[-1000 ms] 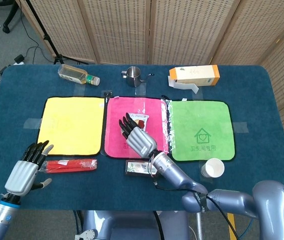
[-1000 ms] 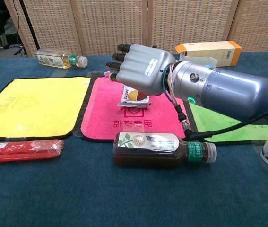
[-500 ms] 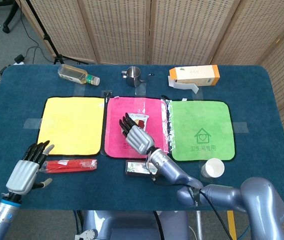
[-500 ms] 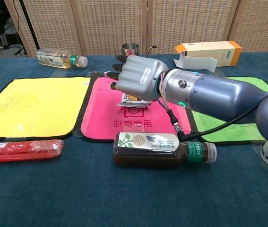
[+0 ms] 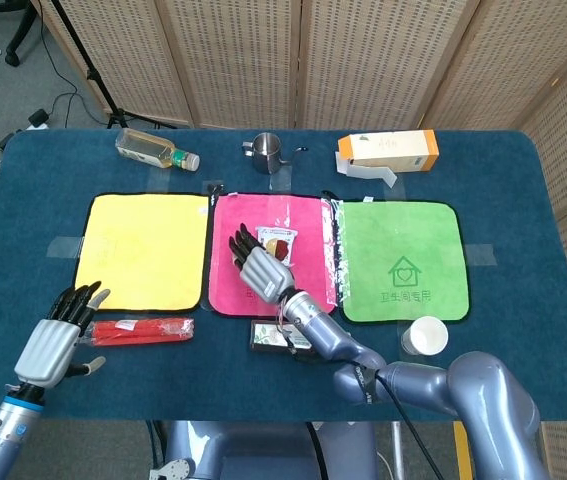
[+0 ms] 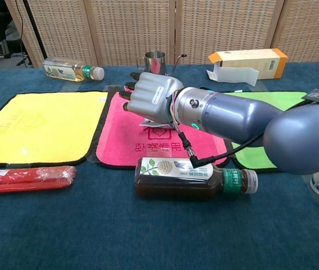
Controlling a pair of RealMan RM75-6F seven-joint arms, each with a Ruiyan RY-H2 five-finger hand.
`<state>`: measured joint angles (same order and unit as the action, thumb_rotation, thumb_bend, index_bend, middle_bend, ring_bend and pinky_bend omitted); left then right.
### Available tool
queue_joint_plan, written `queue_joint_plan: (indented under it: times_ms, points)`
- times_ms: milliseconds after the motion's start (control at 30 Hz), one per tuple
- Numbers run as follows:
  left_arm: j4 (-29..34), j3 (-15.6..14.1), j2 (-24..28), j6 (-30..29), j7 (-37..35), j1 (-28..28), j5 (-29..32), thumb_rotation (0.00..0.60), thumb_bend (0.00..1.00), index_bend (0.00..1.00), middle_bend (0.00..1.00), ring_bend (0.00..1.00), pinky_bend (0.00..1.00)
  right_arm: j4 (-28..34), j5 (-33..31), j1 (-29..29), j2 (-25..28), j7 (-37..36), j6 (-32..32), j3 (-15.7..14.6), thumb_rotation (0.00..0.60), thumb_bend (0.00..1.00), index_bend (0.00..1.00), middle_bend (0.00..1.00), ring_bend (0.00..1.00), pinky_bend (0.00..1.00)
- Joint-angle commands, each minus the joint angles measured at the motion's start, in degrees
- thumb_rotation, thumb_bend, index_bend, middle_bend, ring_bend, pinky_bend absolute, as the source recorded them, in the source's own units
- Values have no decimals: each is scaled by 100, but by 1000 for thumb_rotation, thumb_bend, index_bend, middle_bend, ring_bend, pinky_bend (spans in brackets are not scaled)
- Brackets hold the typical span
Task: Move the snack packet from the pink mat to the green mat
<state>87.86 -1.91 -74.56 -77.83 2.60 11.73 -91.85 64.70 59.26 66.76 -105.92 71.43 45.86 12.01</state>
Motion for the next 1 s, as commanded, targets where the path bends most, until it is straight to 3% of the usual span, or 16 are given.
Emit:
queue_joint_plan:
  times_ms: [33, 1000]
  points:
    - [-12, -9, -12, 28, 1, 14, 11, 600, 92, 0, 0, 0, 0, -131, -63, 94, -58, -48, -54, -16, 600, 981, 150, 45, 0, 21]
    - [-33, -71, -12, 59, -96, 64, -7, 600, 92, 0, 0, 0, 0, -801, -387, 252, -261, -422, -123, -329, 600, 981, 150, 45, 0, 21]
